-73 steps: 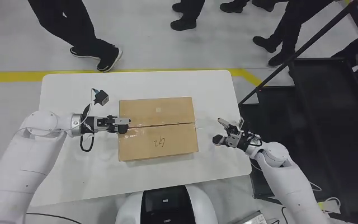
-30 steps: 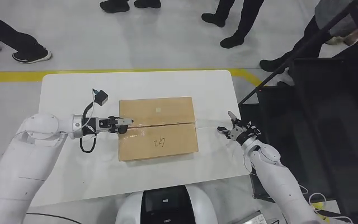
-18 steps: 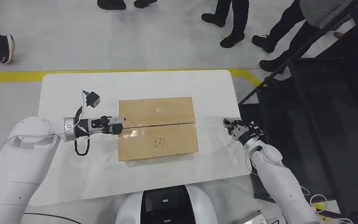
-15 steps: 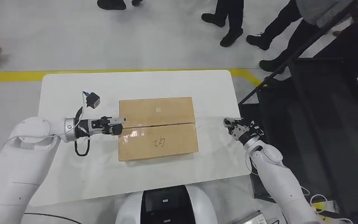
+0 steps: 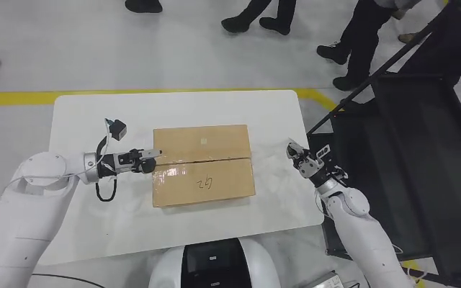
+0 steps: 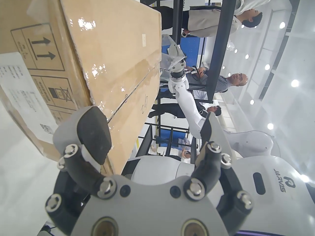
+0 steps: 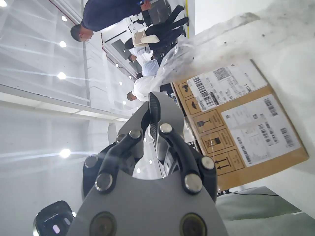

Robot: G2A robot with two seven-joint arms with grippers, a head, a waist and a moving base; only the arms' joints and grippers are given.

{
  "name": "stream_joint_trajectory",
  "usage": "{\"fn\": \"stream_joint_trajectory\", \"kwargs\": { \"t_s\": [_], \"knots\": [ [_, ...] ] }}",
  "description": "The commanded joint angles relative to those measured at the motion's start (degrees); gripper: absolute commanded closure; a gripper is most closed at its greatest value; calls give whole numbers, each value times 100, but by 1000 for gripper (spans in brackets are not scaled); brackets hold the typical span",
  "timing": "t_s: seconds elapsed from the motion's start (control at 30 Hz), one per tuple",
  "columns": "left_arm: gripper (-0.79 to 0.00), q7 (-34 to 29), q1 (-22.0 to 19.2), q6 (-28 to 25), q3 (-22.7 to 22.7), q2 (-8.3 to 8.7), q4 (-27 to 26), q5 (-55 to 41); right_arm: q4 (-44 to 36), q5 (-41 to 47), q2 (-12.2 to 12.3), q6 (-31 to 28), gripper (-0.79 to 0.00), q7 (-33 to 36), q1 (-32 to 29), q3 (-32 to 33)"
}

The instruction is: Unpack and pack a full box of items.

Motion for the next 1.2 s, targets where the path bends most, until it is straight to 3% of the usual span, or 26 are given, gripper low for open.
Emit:
{"fn": "stream_joint_trajectory", "kwargs": {
  "t_s": [0.0, 0.33, 1.17],
  "knots": [
    [-785, 18, 15, 10, -13, 2, -19, -4, -270, -115, -7, 7, 0, -26, -63, -55],
    [-785, 95, 81, 65, -70, 11, -109, 34, -1182, -645, -89, 125, 0, -397, 25, -565],
    [-785, 463, 479, 160, -467, 80, -281, 51, -1371, -2275, -267, 426, 0, -1083, 773, -1663]
  ]
}}
